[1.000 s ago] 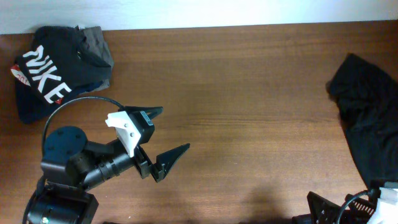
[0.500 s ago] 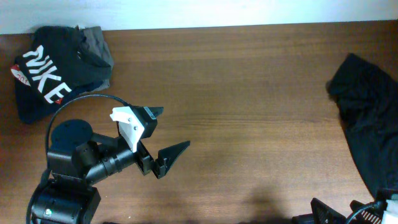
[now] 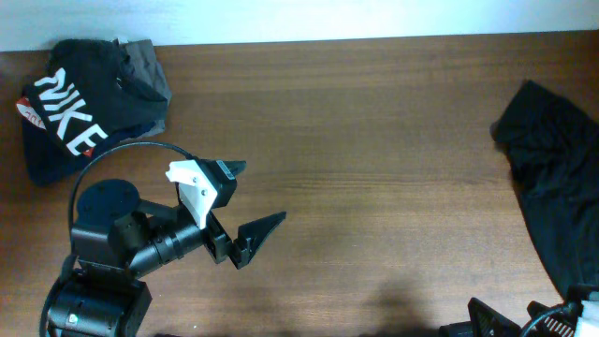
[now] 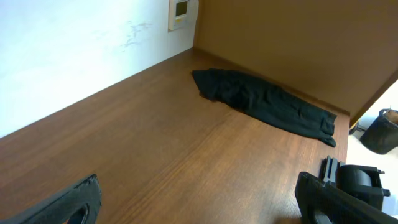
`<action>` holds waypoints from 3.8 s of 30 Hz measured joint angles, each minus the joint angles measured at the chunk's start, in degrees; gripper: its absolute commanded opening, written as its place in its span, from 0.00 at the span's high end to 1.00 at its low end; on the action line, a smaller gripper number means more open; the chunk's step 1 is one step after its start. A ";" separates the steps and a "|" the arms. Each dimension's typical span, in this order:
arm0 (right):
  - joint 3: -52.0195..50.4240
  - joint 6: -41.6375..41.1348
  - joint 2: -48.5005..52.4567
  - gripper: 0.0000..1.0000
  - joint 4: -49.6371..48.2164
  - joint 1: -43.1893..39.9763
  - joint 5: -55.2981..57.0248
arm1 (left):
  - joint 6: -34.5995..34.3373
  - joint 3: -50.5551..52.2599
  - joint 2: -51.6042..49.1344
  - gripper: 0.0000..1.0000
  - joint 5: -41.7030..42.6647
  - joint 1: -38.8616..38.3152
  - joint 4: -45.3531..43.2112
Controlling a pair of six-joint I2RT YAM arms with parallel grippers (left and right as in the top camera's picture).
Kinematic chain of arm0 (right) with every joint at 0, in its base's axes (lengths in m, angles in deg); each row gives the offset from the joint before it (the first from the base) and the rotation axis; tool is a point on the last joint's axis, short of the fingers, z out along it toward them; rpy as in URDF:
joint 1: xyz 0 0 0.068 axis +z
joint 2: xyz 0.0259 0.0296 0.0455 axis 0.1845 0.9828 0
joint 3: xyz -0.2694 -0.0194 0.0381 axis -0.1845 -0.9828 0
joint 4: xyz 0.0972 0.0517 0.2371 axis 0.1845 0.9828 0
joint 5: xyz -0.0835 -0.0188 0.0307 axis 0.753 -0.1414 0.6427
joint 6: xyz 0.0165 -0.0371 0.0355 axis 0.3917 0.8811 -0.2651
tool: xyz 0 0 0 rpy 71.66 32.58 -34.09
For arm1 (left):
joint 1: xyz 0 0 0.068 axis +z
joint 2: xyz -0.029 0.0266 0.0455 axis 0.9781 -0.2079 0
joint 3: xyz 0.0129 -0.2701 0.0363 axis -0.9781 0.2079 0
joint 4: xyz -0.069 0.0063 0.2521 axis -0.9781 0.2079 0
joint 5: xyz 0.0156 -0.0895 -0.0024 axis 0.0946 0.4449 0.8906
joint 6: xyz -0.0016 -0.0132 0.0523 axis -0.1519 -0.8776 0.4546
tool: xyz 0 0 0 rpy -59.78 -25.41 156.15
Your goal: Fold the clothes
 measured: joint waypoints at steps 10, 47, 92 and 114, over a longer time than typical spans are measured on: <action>0.00 0.02 0.00 0.01 0.00 0.00 0.02 | 0.02 0.00 0.00 0.01 0.00 0.00 0.00; -78.77 24.48 -28.70 0.01 -81.15 -7.17 -2.40 | 0.00 0.09 -0.04 0.01 -0.20 0.00 0.22; -87.95 20.83 -28.81 0.01 -91.76 -7.19 2.16 | 0.00 0.11 -0.04 0.01 -0.20 0.00 0.66; -87.95 20.79 -28.81 0.01 -91.76 -7.19 2.16 | 0.00 0.09 -0.07 0.01 -0.20 0.00 0.66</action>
